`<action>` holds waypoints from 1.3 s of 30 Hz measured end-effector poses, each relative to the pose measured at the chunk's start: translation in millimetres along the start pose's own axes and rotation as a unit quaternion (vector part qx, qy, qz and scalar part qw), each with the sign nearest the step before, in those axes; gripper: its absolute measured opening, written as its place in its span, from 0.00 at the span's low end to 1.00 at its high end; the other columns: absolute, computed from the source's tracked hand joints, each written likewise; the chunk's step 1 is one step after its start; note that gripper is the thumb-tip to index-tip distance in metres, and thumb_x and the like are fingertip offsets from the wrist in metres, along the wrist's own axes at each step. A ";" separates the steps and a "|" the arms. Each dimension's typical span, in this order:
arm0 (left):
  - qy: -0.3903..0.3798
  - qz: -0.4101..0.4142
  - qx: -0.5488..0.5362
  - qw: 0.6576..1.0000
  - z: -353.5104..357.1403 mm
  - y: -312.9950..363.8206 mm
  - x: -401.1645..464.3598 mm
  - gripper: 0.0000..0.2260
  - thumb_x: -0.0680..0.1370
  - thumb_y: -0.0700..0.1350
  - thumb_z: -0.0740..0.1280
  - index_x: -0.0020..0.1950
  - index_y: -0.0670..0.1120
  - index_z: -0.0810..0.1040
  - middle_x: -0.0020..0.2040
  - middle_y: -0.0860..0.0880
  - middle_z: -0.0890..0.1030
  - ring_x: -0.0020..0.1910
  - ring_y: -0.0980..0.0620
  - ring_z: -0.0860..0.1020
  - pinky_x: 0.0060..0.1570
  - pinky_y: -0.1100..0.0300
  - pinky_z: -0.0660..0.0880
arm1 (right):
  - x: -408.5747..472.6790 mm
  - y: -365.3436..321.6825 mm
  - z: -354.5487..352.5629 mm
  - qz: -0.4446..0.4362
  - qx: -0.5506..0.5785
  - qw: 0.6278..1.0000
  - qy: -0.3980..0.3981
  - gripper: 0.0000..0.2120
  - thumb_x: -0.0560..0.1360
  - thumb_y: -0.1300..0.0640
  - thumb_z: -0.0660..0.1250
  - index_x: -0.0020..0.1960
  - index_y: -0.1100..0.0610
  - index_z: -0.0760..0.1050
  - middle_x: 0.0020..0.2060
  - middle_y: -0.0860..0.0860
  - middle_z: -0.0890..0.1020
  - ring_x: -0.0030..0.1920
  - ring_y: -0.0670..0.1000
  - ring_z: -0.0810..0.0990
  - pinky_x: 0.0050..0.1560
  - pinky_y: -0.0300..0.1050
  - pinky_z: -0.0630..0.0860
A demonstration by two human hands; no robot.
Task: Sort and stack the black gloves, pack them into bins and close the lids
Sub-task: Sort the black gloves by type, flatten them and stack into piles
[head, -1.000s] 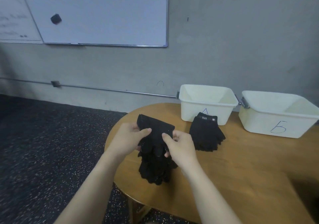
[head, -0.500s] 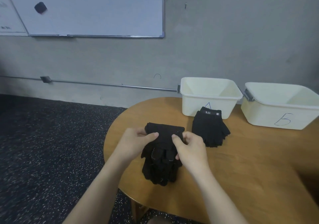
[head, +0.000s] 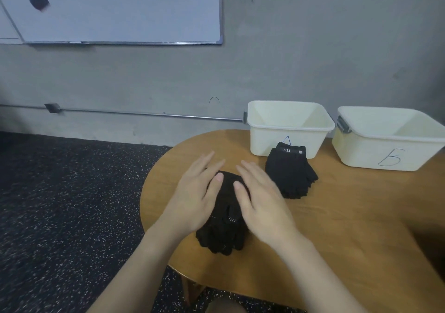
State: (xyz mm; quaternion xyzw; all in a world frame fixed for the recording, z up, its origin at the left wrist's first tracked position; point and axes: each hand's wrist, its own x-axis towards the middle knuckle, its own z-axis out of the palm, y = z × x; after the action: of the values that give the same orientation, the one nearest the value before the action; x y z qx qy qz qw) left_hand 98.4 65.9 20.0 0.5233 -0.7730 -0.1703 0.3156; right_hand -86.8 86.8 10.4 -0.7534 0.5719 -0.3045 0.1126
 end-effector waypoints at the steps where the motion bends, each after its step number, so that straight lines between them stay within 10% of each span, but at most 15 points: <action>1: -0.017 -0.005 -0.008 1.000 4.2 -1.7 -1.8 0.26 0.84 0.59 0.50 0.81 0.54 0.66 0.82 0.58 0.58 0.82 0.59 0.51 0.81 0.58 0.49 | -1.0 -0.9 3.6 -0.010 -0.005 1.000 -0.024 0.27 0.86 0.43 0.47 0.82 0.51 0.62 0.81 0.43 0.60 0.81 0.41 0.51 0.79 0.38 0.45; 22: -0.113 -0.085 -0.061 0.988 30.6 -26.8 -28.8 0.28 0.86 0.58 0.49 0.85 0.52 0.50 0.83 0.60 0.48 0.81 0.66 0.44 0.80 0.65 0.44 | -17.8 20.4 26.6 -0.022 0.018 0.984 -0.174 0.27 0.87 0.42 0.45 0.84 0.47 0.48 0.82 0.38 0.48 0.80 0.35 0.40 0.81 0.42 0.41; 32: -0.070 -0.058 0.040 0.995 -43.0 51.1 17.0 0.31 0.84 0.64 0.48 0.84 0.51 0.56 0.84 0.55 0.52 0.83 0.58 0.45 0.80 0.57 0.42 | -7.3 25.0 -110.7 -0.022 0.018 0.998 -0.052 0.23 0.86 0.42 0.53 0.74 0.51 0.74 0.73 0.43 0.74 0.74 0.44 0.68 0.76 0.43 0.62; 39: -0.087 0.057 0.094 0.990 -8.3 142.1 80.9 0.28 0.85 0.60 0.53 0.83 0.48 0.60 0.85 0.51 0.53 0.83 0.53 0.46 0.79 0.57 0.43 | -19.6 95.0 -212.9 0.036 -0.108 0.993 -0.037 0.20 0.84 0.43 0.58 0.71 0.51 0.76 0.72 0.44 0.74 0.73 0.48 0.71 0.73 0.44 0.65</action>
State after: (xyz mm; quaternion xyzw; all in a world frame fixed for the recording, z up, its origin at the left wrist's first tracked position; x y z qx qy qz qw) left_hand -16.3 48.4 135.6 0.4886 -0.8389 -0.1234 0.2058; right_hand -290.3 112.6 122.7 -0.7505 0.6240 -0.2085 0.0621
